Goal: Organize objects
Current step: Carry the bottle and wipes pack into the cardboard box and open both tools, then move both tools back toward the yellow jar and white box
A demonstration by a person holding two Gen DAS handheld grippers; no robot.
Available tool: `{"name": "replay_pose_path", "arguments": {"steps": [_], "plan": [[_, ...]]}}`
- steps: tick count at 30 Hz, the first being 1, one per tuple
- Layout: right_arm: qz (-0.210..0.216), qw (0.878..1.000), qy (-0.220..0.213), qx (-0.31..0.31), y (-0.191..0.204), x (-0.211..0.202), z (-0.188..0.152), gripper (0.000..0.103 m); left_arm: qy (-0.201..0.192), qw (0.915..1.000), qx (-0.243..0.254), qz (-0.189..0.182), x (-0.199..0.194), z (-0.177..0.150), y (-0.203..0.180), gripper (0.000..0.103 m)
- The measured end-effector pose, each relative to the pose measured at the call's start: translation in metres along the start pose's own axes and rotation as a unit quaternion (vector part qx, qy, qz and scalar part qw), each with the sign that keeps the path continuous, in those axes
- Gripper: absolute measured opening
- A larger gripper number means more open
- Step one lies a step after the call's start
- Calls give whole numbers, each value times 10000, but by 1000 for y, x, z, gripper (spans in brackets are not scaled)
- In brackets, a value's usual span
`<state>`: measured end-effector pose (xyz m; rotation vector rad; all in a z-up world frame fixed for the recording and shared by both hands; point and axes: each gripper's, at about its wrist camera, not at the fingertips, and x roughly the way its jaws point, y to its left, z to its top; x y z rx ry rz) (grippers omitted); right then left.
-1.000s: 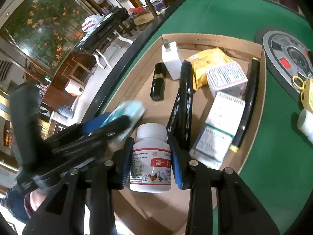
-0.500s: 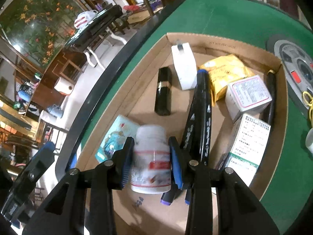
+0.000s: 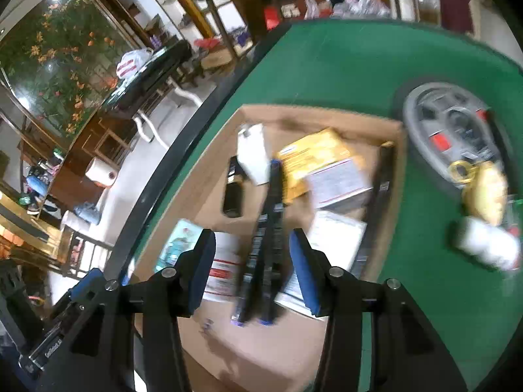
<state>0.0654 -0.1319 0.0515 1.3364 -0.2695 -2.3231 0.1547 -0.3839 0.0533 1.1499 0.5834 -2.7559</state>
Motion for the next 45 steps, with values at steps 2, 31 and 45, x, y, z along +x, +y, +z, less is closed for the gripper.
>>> {"name": "replay_pose_path", "arguments": {"steps": [2,31,45], "plan": [[-144,9998,-148,-63,-7,-12,-2,52,47,10000,72,-34,1,-3,-10,61],[-997,9899,-853,531,-165,-117,-70,56,-806,9545,2614,1187,-23,-58,-233,82],[-1125,9824,-1031,1079,-230,-149,-71,57,-428,9478,2934,1172,-2,-73,-267,82]]}}
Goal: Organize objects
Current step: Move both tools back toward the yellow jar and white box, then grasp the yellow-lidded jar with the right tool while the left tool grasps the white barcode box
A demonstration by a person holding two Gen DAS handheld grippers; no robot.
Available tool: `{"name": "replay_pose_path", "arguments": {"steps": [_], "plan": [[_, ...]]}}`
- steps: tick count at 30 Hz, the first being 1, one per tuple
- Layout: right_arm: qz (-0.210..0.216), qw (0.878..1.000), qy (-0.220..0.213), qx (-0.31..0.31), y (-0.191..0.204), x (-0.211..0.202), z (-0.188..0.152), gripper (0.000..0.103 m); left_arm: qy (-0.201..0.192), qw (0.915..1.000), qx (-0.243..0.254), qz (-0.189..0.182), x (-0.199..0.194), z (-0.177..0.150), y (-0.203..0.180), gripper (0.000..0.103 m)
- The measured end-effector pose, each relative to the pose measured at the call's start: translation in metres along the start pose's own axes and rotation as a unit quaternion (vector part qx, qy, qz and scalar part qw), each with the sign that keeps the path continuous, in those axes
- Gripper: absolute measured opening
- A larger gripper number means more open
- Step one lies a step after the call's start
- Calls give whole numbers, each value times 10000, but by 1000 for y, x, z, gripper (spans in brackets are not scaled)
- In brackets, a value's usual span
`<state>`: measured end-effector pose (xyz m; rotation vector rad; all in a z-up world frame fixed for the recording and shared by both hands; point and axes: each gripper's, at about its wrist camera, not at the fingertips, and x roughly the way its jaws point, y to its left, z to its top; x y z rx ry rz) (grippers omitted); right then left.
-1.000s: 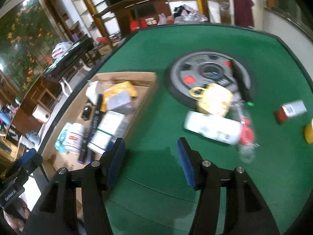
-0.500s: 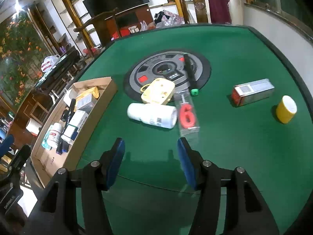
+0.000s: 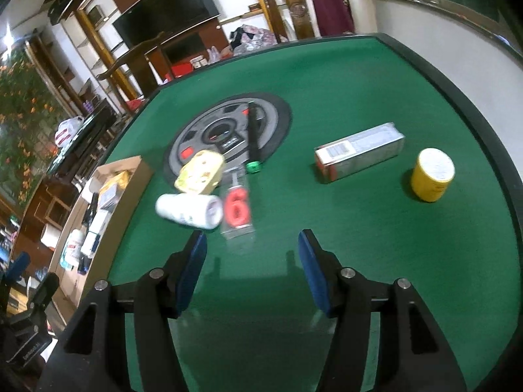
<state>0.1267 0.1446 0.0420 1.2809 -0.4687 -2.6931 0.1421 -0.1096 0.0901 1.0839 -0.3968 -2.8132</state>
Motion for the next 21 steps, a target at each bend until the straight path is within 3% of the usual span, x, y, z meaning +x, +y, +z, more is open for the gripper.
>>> {"name": "replay_pose_path", "arguments": {"steps": [6,14,21], "plan": [[-178,9990,-184,374,-44,-11,20,57,144,9998,119,-42,10,2,-11,82],[-717,9909,-413,1063,-124,-31,51,57,414,9984,306,-251,27,-1,-29,82],[-942,9886,-175,1160,-152,-15,87,57,425,9973,343,-491,28,-3,-34,82]]}}
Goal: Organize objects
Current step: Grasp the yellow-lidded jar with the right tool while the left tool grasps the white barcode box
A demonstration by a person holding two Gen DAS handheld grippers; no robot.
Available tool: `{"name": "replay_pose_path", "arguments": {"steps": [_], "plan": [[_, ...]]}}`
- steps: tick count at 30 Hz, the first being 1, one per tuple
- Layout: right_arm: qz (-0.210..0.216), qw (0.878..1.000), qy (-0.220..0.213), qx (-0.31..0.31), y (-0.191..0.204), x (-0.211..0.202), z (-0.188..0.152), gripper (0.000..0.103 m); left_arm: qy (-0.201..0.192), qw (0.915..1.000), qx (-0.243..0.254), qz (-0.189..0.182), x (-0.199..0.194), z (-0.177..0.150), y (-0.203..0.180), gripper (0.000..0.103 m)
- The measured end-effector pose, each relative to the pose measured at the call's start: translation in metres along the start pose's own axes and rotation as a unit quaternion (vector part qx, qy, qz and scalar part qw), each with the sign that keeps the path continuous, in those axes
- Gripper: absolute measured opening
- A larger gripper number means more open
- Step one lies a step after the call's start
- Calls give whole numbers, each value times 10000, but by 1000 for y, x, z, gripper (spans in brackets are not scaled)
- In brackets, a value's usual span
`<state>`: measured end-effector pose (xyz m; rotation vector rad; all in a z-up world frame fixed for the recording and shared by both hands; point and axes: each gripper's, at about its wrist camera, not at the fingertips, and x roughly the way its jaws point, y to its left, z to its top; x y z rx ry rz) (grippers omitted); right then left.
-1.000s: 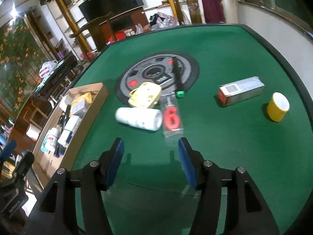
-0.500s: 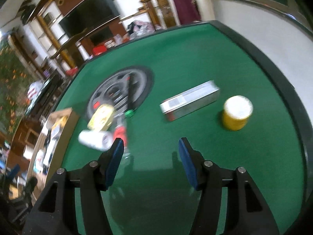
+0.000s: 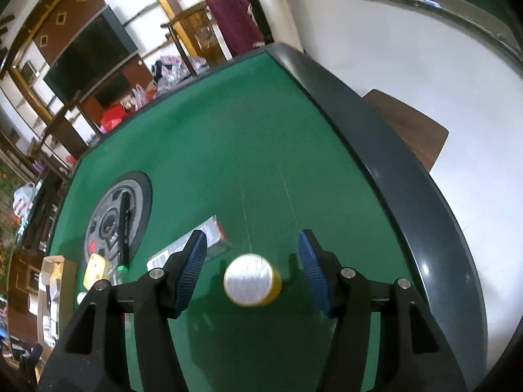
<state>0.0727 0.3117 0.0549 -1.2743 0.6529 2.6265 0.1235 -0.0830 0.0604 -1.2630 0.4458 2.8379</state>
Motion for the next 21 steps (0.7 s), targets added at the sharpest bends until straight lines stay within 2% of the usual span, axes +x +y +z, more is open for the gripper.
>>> {"name": "replay_pose_path", "arguments": {"steps": [7,10,15,21], "plan": [[123,9959,898,44,18,53,14,57,-24,9998,-151,-125,1,-1,9,82],[-22,9946,1039,5,32,70,19,57,-21,9995,-265,-181,2,-2,16,82],[-246,9916,1152,-539,61,91,21,57,-10,9990,-373,-243,3,-6,26,82],[-383,9739,1458,-1695,100,83,-18,57,0,9980,-559,-304,6,-10,39,82]]}}
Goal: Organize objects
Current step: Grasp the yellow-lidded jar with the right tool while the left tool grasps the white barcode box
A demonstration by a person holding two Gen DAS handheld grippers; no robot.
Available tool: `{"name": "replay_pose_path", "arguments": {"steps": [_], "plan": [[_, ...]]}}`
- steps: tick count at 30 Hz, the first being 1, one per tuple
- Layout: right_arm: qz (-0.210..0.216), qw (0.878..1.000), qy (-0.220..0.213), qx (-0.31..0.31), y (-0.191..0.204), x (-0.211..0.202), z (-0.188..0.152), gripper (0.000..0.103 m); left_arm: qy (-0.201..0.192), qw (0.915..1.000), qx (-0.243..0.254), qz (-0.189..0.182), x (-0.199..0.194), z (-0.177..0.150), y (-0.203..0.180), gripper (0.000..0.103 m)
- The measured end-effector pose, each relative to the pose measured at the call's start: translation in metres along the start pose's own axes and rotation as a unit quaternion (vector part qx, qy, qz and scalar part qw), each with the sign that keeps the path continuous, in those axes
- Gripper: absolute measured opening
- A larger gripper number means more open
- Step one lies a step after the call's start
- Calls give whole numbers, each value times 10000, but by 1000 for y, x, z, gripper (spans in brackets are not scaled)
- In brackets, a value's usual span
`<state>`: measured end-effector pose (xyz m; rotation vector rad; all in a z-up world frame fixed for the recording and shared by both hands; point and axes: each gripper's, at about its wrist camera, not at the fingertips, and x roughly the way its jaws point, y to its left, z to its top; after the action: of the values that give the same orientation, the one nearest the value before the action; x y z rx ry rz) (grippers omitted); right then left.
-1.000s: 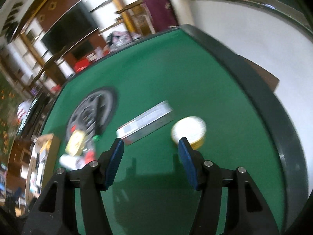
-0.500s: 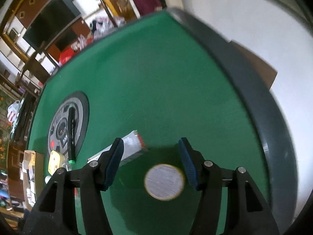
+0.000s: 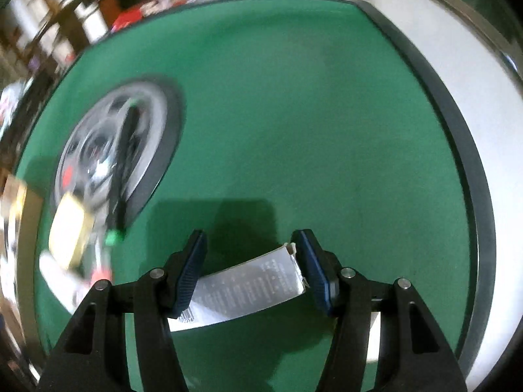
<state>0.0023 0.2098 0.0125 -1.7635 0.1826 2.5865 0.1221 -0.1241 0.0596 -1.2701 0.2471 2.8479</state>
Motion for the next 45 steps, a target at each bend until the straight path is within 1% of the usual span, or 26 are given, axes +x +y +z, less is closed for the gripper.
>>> {"name": "replay_pose_path", "arguments": {"steps": [1,5,6,8,9,10,11,13,15,17,18,19,21,23,25,28,32,33,34,35,36,37,41,45], "plan": [[19,10000,23,-59,5,-2,-6,57,8,10000,-51,-42,1,0,1,82],[229,9980,221,-538,36,-17,-52,57,31,9994,-219,-274,1,-1,5,82],[506,9959,325,-670,46,-23,-66,57,35,9988,-262,-400,0,-1,4,82],[1116,9888,519,-849,56,-30,-81,57,33,9976,-310,-613,-2,-1,1,82],[1358,9852,546,-890,59,-37,-88,57,14,9965,-317,-767,-4,-1,-1,82],[1420,9854,408,-848,56,-46,-93,57,-10,9950,-288,-952,-7,-2,-5,82],[1379,9872,215,-774,56,-56,-95,57,-21,9939,-223,-1082,-9,-2,-10,82],[1160,9910,-309,-584,39,-79,-97,57,-47,9920,4,-1260,-12,-1,-23,82],[945,9923,-730,-338,19,-98,-98,58,-90,9881,412,-1477,-13,-2,-43,82],[638,9928,-1017,-59,-3,-108,-94,61,-102,9832,725,-1670,-13,-2,-60,82],[468,9927,-1107,76,-13,-109,-91,63,-108,9794,979,-1764,-11,-3,-73,82],[364,9924,-1157,215,-26,-111,-92,63,-130,9762,1176,-1816,-11,-3,-83,82],[343,9912,-1184,481,-49,-114,-94,63,-161,9711,1503,-1848,-8,-2,-99,82],[351,9901,-1190,650,-64,-113,-97,63,-55,9682,1784,-1751,3,0,-118,82],[289,9896,-1229,694,-73,-108,-96,63,82,9678,1840,-1713,13,2,-129,82],[216,9893,-1275,680,-78,-99,-90,63,285,9716,1744,-1571,26,7,-136,82],[-35,9881,-1442,540,-75,-85,-82,63,454,9718,1644,-1626,35,5,-140,81],[-83,9879,-1471,491,-74,-82,-79,63,481,9717,1611,-1659,36,4,-140,80],[-130,9878,-1488,451,-73,-78,-77,63,497,9710,1524,-1772,35,4,-138,71],[-169,9879,-1485,418,-72,-74,-74,63,541,9694,1445,-1910,36,4,-136,54],[-209,9883,-1463,384,-70,-69,-71,63,496,9711,1411,-1861,34,5,-135,43],[-251,9885,-1446,352,-67,-65,-69,63,474,9713,1410,-1855,33,5,-135,24],[-468,9892,-1375,201,-59,-50,-62,63,516,9713,1230,-1971,33,4,-130,23],[-568,9898,-1296,175,-56,-36,-56,63,495,9718,1068,-2044,28,4,-122,23]]}}
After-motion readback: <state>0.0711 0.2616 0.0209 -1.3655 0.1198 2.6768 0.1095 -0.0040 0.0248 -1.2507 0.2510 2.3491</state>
